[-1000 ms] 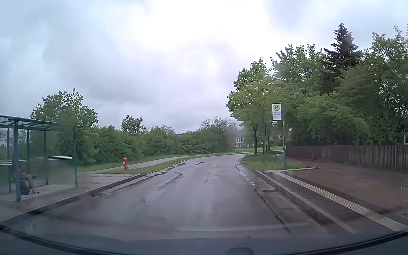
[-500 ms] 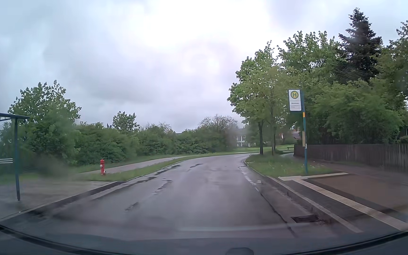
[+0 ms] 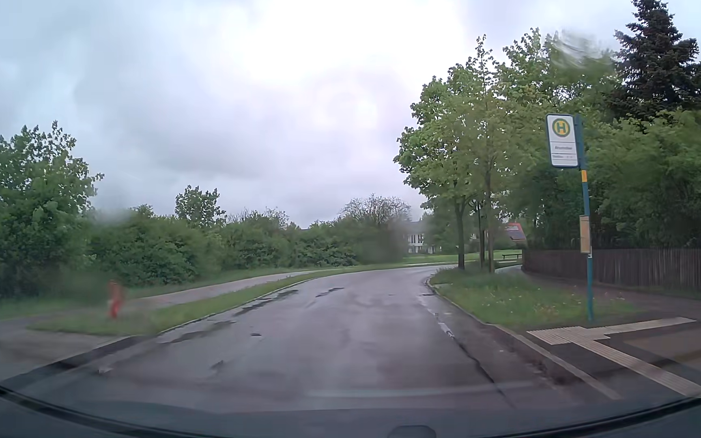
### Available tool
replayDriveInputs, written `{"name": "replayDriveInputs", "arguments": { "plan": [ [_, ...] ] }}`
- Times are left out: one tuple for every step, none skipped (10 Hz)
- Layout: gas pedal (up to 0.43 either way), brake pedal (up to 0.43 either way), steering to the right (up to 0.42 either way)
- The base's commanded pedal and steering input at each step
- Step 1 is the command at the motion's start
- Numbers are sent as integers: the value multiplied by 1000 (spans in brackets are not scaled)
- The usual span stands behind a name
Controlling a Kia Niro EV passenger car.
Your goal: Follow the waypoints while adhering to traffic rules and regulations
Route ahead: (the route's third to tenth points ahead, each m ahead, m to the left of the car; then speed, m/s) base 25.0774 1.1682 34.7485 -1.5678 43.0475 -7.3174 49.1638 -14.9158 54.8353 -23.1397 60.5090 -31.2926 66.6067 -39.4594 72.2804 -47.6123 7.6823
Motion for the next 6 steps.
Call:
{"name": "replayDriveInputs", "arguments": {
  "plan": [
    [118,0,2],
    [110,0,2],
    [110,0,3],
    [110,0,4],
    [110,0,5],
    [110,0,5]
  ]
}}
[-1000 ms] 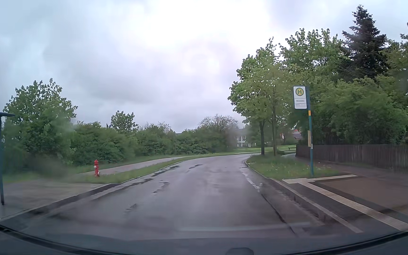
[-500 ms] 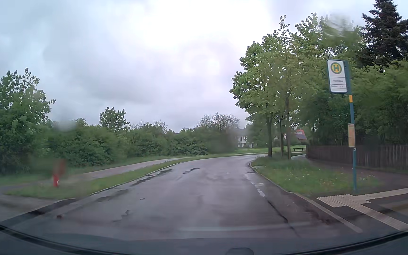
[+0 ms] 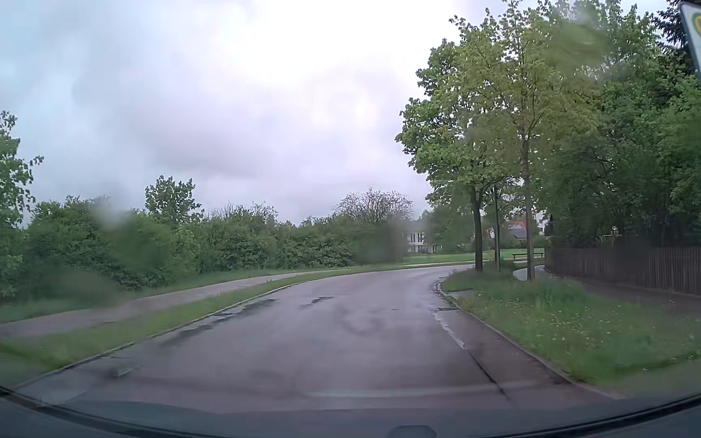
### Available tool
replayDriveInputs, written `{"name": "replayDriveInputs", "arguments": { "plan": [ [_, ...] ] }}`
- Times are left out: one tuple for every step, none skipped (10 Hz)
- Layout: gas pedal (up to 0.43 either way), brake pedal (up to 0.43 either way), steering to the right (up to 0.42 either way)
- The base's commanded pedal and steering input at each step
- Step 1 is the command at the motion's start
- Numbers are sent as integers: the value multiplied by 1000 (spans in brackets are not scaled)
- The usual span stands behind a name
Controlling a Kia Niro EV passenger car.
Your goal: Follow the waypoints while adhering to traffic rules and regulations
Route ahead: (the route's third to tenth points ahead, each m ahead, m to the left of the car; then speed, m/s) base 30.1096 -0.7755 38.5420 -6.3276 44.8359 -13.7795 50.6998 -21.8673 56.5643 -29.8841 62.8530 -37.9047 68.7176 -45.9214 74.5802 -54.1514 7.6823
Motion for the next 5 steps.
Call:
{"name": "replayDriveInputs", "arguments": {
  "plan": [
    [110,0,5],
    [110,0,5],
    [110,0,5],
    [110,0,5],
    [110,0,6]
  ]
}}
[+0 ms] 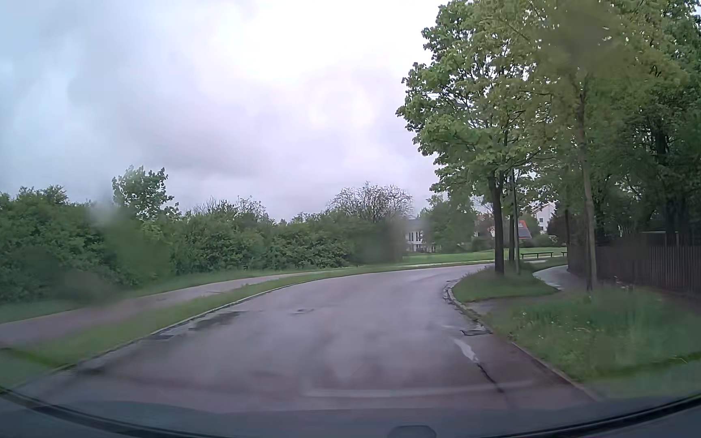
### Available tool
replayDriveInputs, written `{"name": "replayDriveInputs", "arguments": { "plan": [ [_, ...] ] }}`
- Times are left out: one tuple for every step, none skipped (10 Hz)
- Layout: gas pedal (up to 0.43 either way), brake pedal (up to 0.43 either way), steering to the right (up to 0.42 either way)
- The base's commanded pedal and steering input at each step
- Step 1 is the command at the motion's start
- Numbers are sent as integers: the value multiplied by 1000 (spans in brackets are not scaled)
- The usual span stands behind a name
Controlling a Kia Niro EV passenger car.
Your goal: Follow the waypoints while adhering to traffic rules and regulations
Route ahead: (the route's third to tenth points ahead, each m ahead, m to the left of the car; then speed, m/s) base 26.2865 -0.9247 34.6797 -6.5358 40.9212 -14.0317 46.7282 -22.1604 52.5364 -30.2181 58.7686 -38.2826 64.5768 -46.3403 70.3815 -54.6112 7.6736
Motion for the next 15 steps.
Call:
{"name": "replayDriveInputs", "arguments": {
  "plan": [
    [110,0,8],
    [98,0,9],
    [87,0,9],
    [87,0,9],
    [87,0,10],
    [87,0,13],
    [98,0,15],
    [98,0,18],
    [98,0,21],
    [98,0,24],
    [98,0,30],
    [98,0,39],
    [98,0,49],
    [98,0,57],
    [98,0,61]
  ]
}}
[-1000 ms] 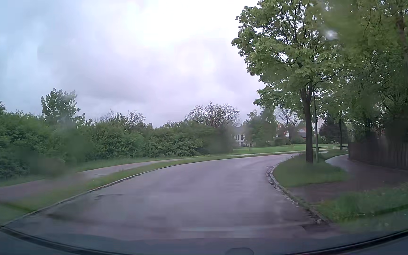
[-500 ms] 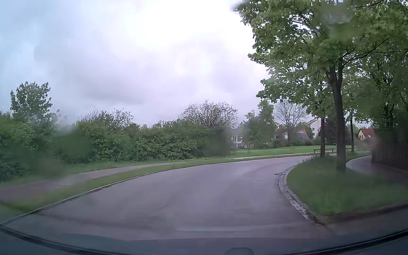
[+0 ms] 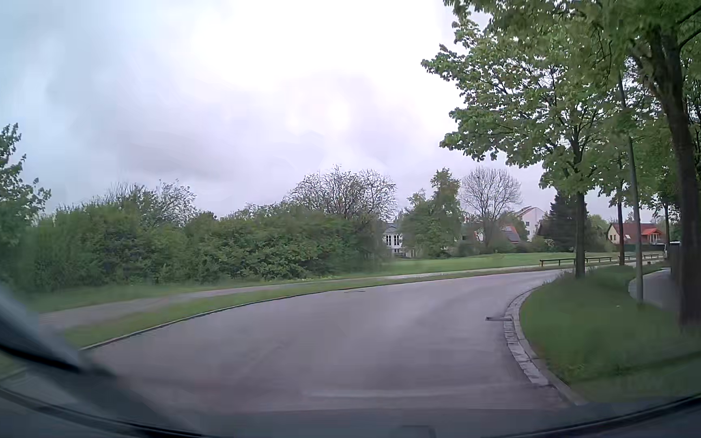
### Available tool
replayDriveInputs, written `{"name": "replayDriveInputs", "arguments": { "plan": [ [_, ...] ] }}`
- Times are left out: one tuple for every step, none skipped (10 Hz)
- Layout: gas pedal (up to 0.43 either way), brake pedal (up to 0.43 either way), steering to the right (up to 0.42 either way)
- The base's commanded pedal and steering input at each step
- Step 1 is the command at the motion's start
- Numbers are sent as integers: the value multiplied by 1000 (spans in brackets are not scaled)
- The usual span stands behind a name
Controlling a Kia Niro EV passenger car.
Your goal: Follow the waypoints while adhering to traffic rules and regulations
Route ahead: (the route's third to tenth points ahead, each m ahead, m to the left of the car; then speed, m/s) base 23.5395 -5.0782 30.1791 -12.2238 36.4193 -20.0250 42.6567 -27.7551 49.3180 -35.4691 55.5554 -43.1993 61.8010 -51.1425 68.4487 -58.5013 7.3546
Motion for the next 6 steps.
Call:
{"name": "replayDriveInputs", "arguments": {
  "plan": [
    [98,0,63],
    [98,0,65],
    [98,0,68],
    [98,0,70],
    [98,0,74],
    [98,0,82]
  ]
}}
